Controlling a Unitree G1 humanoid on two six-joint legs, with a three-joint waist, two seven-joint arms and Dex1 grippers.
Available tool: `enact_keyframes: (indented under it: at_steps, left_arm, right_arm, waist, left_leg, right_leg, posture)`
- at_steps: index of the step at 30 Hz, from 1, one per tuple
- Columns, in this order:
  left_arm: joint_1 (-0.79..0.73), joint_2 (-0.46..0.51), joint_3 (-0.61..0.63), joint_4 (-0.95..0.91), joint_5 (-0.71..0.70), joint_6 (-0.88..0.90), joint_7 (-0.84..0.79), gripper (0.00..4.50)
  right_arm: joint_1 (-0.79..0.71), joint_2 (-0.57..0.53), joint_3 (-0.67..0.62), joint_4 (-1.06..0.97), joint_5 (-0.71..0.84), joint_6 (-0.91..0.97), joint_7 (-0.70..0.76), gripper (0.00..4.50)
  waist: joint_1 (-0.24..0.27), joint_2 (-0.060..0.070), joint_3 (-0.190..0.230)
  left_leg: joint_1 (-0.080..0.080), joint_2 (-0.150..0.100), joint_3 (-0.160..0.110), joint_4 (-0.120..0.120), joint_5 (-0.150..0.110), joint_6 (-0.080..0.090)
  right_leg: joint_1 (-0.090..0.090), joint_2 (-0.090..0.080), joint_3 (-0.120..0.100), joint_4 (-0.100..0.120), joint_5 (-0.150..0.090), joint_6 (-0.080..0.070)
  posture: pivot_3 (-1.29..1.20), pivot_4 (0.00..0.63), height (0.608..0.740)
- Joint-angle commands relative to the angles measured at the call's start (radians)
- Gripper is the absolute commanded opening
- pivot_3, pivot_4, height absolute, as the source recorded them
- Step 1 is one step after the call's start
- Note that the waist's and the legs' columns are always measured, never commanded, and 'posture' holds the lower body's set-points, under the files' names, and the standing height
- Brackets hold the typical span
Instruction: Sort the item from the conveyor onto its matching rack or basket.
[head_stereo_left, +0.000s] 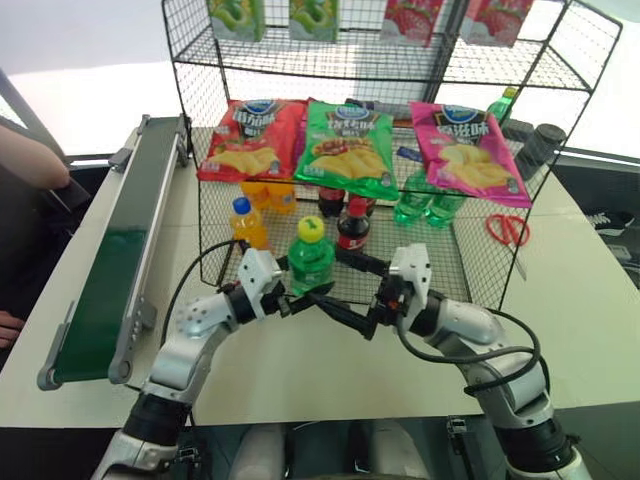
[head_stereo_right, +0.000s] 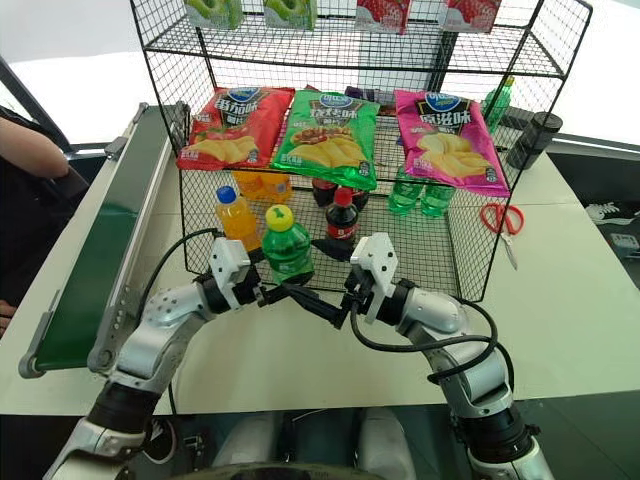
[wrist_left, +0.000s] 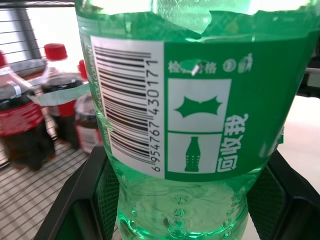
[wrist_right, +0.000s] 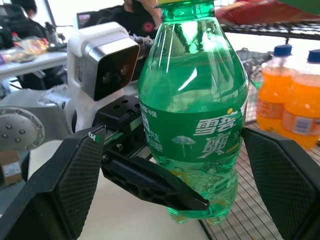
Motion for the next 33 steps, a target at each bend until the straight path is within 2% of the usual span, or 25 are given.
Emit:
enact_keyframes:
  at_steps: [1, 14, 17, 18, 19, 22, 27, 33]
  left_arm:
    - [-0.044, -0.020, -0.031, -0.019, -0.012, -0.046, -0.064, 2.81]
    - [-0.071, -0.031, -0.026, -0.011, -0.012, -0.037, -0.126, 2.81]
    - [-0.068, -0.032, -0.025, -0.015, -0.016, -0.027, -0.128, 2.81]
    - [-0.066, -0.031, -0.024, -0.019, -0.022, -0.018, -0.131, 2.81]
    - [-0.064, -0.030, -0.023, -0.022, -0.028, -0.010, -0.135, 2.81]
    - [-0.060, -0.028, -0.022, -0.027, -0.036, 0.010, -0.136, 4.39]
    - [-0.048, -0.018, -0.021, -0.018, -0.009, 0.011, -0.113, 4.48]
    - [0.014, 0.034, 0.003, -0.013, -0.009, 0.036, -0.103, 4.48]
  right_arm:
    - [0.000, 0.014, 0.011, -0.049, 0.002, -0.015, -0.006, 4.50]
    - [0.026, 0.020, 0.018, -0.044, 0.007, -0.030, -0.016, 4.50]
    - [0.025, 0.020, 0.018, -0.045, 0.013, -0.027, -0.014, 3.67]
    - [0.024, 0.020, 0.018, -0.045, 0.015, -0.026, -0.013, 3.20]
    - [0.024, 0.019, 0.017, -0.045, 0.015, -0.026, -0.013, 3.05]
    - [0.023, 0.018, 0.016, -0.043, 0.010, -0.032, -0.013, 3.05]
    - [0.025, 0.028, 0.006, -0.032, -0.012, -0.062, -0.030, 3.05]
    - [0.005, 0.047, -0.107, 0.034, -0.073, -0.138, -0.128, 3.05]
  waist:
    - [0.002, 0.000, 0.000]
    - [0.003, 0.000, 0.000]
    - [0.004, 0.000, 0.000]
    - [0.004, 0.000, 0.000]
    - [0.003, 0.000, 0.000]
    - [0.003, 0.000, 0.000]
    - [0.004, 0.000, 0.000]
    - [0.003, 0.000, 0.000]
  left_leg:
    - [0.000, 0.000, 0.000, 0.000, 0.000, 0.000]
    - [0.000, -0.001, 0.000, 0.001, 0.000, 0.000]
    - [0.000, -0.001, 0.000, 0.001, 0.000, 0.000]
    - [0.000, -0.001, 0.000, 0.001, 0.000, 0.000]
    - [0.000, -0.001, 0.000, 0.001, 0.000, 0.000]
    - [0.000, -0.001, 0.000, 0.001, 0.000, 0.000]
    - [0.000, -0.001, 0.000, 0.001, 0.000, 0.000]
    - [0.000, -0.001, 0.000, 0.001, 0.000, 0.000]
  right_leg:
    - [0.000, 0.000, 0.000, 0.000, 0.000, 0.000]
    - [0.000, 0.000, 0.000, 0.000, 0.000, 0.000]
    - [0.000, 0.000, 0.000, 0.000, 0.000, 0.000]
    - [0.000, 0.000, 0.000, 0.000, 0.000, 0.000]
    - [0.001, 0.000, 0.000, 0.000, 0.000, 0.000]
    - [0.000, 0.000, 0.000, 0.000, 0.000, 0.000]
    - [0.001, 0.000, 0.000, 0.000, 0.000, 0.000]
    - [0.000, 0.000, 0.000, 0.000, 0.000, 0.000]
  posture:
    - [0.00, 0.150, 0.724]
    - [0.00, 0.150, 0.724]
    - [0.00, 0.150, 0.724]
    - [0.00, 0.150, 0.724]
    - [0.00, 0.150, 0.724]
    - [0.00, 0.150, 0.724]
    - [0.00, 0.150, 0.724]
    - [0.00, 0.150, 0.724]
